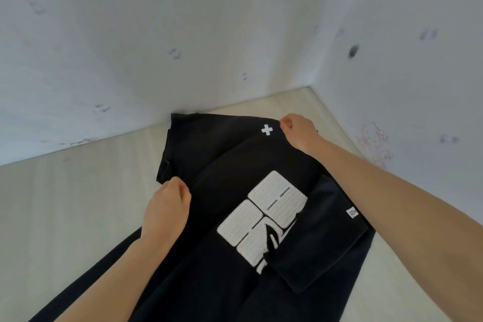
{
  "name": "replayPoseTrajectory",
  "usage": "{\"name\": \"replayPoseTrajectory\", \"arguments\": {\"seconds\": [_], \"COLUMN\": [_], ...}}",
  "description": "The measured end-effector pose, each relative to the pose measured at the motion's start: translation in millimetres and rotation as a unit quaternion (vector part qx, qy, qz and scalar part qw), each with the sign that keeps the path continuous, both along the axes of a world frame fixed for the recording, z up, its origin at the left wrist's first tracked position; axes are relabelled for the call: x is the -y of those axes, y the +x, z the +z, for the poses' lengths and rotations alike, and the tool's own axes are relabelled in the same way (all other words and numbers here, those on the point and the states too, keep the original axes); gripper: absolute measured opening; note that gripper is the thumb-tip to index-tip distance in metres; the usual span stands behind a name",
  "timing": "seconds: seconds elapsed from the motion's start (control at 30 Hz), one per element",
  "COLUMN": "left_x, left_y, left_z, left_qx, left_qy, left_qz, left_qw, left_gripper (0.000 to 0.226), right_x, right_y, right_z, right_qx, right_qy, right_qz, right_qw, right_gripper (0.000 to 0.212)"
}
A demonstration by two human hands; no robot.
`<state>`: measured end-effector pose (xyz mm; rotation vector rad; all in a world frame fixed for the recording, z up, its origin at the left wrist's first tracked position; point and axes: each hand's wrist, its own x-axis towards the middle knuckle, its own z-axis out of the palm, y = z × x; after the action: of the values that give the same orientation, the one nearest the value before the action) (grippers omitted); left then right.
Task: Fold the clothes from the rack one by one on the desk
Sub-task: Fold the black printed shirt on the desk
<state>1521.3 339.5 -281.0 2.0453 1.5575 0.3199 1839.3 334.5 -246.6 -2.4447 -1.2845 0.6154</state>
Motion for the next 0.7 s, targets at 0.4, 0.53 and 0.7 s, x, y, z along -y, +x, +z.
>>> {"name": "replayPoseTrajectory", "arguments": {"seconds": [0.4, 0.53, 0.7], "left_x": [-19, -30, -54], "left_y": [19, 26, 26], "left_z": [-13, -11, 3], "left_qx": [-0.084, -0.062, -0.029], "left_qy": [-0.107, -0.116, -0.037], "left_qz": [0.128, 0.125, 0.109], "left_qw": [0.982, 0.983, 0.993], "left_gripper": [0.046, 0.034, 0.025], "right_x": [-80, -76, -71], "right_y": [-11, -9, -2], "right_z": [-52, -49, -25], "right_qx": [0.103, 0.078, -0.041], "right_qy": [-0.069, -0.043, 0.024], "right_qz": [0.133, 0.123, 0.050], "right_qw": [0.983, 0.988, 0.998], "right_gripper": [0.034, 0.023, 0.016]}}
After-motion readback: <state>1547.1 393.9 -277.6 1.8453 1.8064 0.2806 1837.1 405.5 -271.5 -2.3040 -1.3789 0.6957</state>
